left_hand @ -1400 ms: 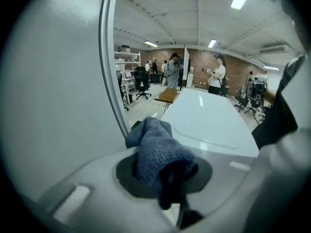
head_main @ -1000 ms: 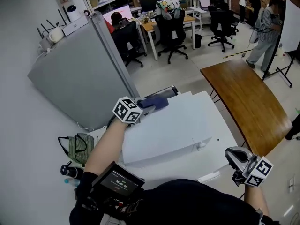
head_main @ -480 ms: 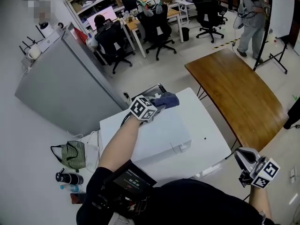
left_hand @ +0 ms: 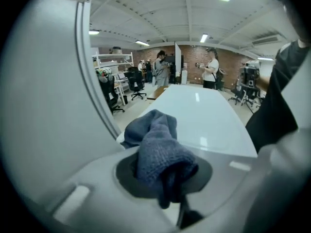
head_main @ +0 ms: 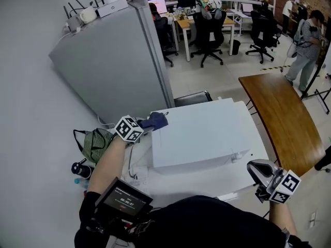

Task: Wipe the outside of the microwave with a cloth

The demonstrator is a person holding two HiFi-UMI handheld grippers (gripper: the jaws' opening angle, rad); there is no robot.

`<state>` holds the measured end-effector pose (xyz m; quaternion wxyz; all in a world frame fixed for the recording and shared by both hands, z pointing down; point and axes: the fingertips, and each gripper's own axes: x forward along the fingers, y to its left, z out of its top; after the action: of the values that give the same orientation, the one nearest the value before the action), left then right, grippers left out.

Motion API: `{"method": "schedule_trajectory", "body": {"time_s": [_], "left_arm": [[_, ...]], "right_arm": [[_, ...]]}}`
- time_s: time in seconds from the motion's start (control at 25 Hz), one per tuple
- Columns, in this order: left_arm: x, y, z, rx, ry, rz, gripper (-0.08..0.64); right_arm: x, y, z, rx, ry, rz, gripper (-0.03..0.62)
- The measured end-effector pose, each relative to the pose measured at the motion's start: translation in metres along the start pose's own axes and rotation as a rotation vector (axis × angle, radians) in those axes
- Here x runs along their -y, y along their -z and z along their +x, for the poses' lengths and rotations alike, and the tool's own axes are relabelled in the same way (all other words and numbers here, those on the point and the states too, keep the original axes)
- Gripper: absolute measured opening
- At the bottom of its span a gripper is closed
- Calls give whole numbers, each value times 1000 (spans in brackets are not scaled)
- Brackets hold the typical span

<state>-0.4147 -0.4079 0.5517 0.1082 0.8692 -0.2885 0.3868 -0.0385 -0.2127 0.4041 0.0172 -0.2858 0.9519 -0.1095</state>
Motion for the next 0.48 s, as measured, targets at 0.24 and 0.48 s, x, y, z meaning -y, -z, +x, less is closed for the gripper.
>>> {"method": "schedule_trajectory", "body": {"time_s": [0.24, 0.48], "left_arm": [[-13, 15, -55, 29, -84, -47, 55], [71, -158, 33, 206, 57, 98, 55]], "right_arm": [[-19, -6, 21, 4, -63, -10, 5], [26, -12, -63, 61, 42, 13, 5]]}}
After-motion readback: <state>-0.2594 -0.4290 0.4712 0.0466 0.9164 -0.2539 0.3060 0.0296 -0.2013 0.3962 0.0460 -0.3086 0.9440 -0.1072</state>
